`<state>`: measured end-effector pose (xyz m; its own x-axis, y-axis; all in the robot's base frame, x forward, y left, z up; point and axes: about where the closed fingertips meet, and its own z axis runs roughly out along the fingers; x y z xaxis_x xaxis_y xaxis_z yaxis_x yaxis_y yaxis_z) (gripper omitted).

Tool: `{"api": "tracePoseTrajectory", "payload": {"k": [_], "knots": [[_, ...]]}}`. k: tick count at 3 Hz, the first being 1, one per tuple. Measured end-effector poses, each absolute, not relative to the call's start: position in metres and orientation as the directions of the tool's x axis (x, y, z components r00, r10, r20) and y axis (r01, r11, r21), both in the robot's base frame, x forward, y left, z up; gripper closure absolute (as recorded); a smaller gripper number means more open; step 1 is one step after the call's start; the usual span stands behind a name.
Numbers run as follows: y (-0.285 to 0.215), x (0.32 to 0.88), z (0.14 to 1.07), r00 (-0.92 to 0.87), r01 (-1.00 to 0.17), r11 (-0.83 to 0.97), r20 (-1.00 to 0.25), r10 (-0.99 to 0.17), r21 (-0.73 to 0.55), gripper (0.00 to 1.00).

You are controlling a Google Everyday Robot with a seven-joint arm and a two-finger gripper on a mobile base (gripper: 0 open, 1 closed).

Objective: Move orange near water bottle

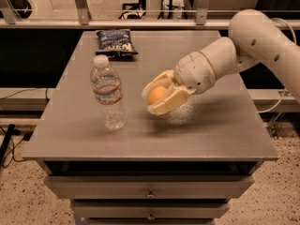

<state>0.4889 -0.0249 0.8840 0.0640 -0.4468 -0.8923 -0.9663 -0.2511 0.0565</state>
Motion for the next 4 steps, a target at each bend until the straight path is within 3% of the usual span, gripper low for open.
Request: {"api": "tracePoseTrajectory", "payload": {"k": [1, 2, 3, 4], "knots": [[-0.006, 0.491, 0.880, 0.088, -0.969, -0.246, -0.901, -0.426, 0.022, 1.00], [0.005, 0.495, 0.876, 0.094, -0.971, -0.238, -0.904, -0.417, 0.009, 0.82], [0.007, 0.496, 0.869, 0.083, -0.973, -0.230, -0.898, -0.431, 0.020, 0.51], [0.005, 0.493, 0.866, 0.076, -0.973, -0.230, -0.895, -0.439, 0.030, 0.28]]}}
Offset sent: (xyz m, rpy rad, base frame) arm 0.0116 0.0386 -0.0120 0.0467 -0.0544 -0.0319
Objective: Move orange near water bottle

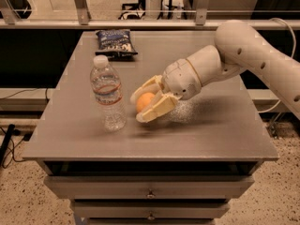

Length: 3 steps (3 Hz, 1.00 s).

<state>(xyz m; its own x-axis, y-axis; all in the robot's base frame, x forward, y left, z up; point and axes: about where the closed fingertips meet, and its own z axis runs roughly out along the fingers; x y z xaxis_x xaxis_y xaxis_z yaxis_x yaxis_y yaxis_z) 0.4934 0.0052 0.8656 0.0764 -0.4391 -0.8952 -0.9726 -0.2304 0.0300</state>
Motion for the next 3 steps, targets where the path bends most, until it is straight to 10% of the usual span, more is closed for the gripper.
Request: {"api": "tracePoseTrajectory", "payload": {"k": [1, 3], "knots": [[0.0041, 0.4901, 0.8663, 0.069, -0.971, -0.234, -0.893, -0.445, 0.041, 0.04], [0.0070, 0.4846, 0.8663, 0.056, -0.966, -0.249, -0.887, -0.458, 0.068, 0.00]]}}
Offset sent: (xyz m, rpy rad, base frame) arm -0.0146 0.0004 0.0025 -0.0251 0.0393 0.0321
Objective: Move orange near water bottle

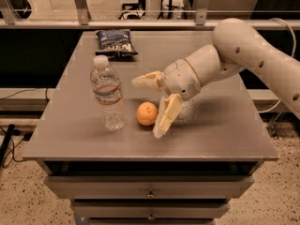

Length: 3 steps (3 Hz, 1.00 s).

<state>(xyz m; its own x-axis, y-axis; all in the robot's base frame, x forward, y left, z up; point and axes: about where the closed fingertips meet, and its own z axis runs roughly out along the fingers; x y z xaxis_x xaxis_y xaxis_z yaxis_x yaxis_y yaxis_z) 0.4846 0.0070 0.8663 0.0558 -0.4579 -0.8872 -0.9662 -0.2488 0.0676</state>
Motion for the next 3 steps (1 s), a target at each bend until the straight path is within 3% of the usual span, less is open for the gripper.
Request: {"api": "tracePoseTrajectory", "payload": {"k": [3], "knots": [[-0.036, 0.530, 0.859, 0.028, -0.989, -0.141, -0.864, -0.503, 0.050, 0.00]]}}
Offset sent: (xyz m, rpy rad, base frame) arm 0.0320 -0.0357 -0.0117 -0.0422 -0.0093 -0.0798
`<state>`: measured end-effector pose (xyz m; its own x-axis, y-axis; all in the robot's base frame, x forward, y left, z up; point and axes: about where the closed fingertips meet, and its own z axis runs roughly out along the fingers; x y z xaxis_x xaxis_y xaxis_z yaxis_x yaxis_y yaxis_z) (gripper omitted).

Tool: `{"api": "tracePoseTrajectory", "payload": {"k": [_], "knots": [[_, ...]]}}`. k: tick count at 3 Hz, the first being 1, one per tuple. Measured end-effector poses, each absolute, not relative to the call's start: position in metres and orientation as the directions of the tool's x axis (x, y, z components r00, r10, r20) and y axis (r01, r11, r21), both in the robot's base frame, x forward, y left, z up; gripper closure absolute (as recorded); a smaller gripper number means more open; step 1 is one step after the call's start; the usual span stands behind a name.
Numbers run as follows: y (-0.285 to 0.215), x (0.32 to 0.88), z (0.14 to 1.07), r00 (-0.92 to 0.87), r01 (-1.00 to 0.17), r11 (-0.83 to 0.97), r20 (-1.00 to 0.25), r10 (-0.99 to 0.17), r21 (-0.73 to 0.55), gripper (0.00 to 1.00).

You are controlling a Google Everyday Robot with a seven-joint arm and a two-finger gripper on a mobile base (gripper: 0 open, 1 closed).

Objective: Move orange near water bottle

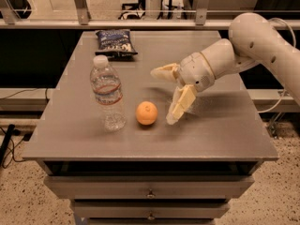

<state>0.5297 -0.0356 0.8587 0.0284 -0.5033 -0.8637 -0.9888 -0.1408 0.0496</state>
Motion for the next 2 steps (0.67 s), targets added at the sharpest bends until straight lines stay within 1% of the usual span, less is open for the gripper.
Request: {"api": "tracePoseTrajectory", "payload": {"k": [1, 2], "knots": [[-0.088, 0.566, 0.867, 0.010, -0.999, -0.032, -0.842, -0.539, 0.009, 0.00], [-0.118, 0.584, 0.877, -0.009, -0.999, 0.036, -0.829, -0.559, -0.013, 0.00]]}}
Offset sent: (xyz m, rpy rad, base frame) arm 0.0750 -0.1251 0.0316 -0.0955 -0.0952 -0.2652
